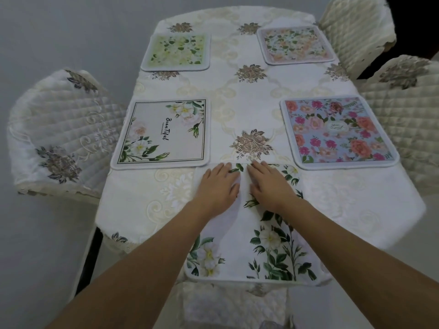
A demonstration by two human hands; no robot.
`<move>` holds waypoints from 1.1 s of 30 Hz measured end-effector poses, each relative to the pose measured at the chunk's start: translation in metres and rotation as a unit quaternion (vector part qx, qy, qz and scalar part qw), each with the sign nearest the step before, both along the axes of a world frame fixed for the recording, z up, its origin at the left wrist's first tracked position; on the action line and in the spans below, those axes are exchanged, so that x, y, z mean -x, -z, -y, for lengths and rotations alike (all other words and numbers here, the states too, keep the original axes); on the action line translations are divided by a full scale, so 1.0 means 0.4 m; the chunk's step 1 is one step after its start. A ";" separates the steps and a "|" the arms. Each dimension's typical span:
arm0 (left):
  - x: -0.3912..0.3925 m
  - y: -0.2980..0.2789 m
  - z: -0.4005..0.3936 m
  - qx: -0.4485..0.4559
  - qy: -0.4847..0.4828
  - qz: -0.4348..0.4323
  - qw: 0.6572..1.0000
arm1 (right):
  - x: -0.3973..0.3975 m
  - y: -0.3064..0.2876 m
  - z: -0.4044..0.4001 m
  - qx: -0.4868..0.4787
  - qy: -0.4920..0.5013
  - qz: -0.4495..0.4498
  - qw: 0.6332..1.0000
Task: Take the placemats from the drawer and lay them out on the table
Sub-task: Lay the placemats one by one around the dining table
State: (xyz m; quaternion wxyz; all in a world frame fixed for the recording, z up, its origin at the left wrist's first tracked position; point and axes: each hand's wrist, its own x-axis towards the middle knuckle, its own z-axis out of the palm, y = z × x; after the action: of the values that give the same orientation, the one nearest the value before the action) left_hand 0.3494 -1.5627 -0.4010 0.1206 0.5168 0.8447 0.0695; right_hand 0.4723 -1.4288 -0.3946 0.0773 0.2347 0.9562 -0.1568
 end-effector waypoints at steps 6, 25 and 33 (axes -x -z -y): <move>0.001 0.006 0.001 0.028 -0.001 -0.005 1.000 | -0.037 0.009 -0.012 0.005 0.023 -0.018 1.000; -0.015 -0.047 0.158 0.032 -0.084 0.068 0.994 | -0.233 -0.027 0.020 0.007 0.103 0.027 0.994; -0.141 -0.054 0.301 0.037 -0.104 0.095 0.989 | -0.360 -0.046 0.135 0.017 0.102 0.024 0.994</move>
State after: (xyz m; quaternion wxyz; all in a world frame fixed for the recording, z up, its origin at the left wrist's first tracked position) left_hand 0.4059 -1.6831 -0.3794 0.2111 0.4121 0.8808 0.0991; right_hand 0.6164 -1.4828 -0.3763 0.0881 0.3332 0.9225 -0.1741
